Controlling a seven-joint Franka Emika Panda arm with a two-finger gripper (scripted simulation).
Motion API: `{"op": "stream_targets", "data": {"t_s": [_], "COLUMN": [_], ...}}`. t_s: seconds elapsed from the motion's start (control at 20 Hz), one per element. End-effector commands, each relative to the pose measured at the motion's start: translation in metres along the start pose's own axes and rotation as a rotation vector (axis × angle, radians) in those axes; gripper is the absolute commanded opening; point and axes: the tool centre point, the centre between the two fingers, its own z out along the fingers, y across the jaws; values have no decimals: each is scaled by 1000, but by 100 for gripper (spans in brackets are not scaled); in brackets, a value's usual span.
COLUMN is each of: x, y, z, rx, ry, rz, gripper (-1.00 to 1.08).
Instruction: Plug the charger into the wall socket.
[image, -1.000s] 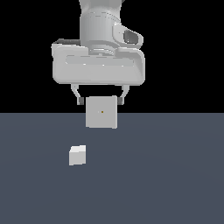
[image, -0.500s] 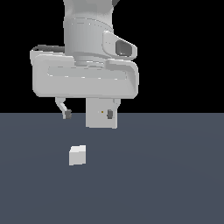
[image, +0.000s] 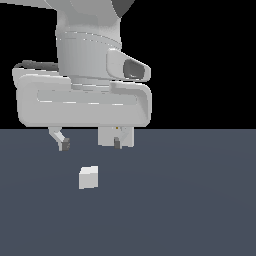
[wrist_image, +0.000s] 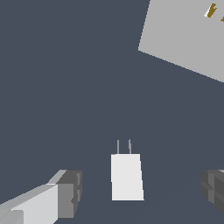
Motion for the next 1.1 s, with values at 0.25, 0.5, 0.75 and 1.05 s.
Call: {"op": "stream_targets", "data": {"t_s": [0.25, 0.5, 0.75, 1.05], "x": [-4, -5, -9, -18], "y": [-5, -5, -5, -5], "z": [7, 8, 19, 43], "rx": [4, 4, 4, 3], "ry": [23, 22, 22, 23], "rz": [-13, -12, -13, -14], "gripper": [100, 100, 100, 100]}}
